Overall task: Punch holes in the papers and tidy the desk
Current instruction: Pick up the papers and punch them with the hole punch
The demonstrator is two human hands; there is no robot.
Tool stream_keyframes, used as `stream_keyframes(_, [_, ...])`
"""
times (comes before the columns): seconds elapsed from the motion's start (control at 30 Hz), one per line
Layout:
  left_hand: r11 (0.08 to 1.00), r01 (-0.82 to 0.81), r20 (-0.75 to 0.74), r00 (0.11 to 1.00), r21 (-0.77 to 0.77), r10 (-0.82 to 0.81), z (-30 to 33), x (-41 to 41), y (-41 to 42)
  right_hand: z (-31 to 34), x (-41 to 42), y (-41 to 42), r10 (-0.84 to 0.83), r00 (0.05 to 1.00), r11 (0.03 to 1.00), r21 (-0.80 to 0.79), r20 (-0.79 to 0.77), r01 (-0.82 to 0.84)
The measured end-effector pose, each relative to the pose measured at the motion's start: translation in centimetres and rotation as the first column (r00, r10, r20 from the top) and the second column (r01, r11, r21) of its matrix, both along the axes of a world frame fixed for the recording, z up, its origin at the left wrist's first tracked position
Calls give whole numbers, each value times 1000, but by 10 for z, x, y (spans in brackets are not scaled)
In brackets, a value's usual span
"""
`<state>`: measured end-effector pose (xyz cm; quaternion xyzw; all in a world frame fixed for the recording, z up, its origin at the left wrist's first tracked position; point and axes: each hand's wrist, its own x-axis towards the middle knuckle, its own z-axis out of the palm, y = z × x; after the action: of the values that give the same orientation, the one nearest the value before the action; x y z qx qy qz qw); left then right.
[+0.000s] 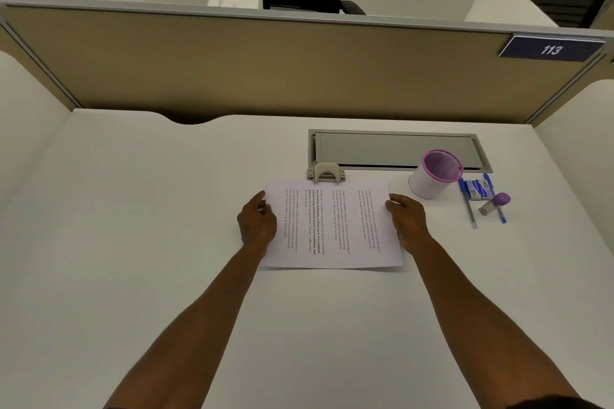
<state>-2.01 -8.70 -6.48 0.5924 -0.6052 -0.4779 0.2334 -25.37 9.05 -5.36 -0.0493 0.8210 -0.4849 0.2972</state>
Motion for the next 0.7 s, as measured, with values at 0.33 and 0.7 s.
stream_keyframes(0.33, [1000,7,-53,999,14,-7,-4,-8,-15,-1,-14,-16,-14,1000,999,-47,-15,13])
stream_keyframes(0.7, [999,-13,4,1000,30,13,-4,-24,-34,-15,-23,-23,-30,997,1000,-11,-75,29])
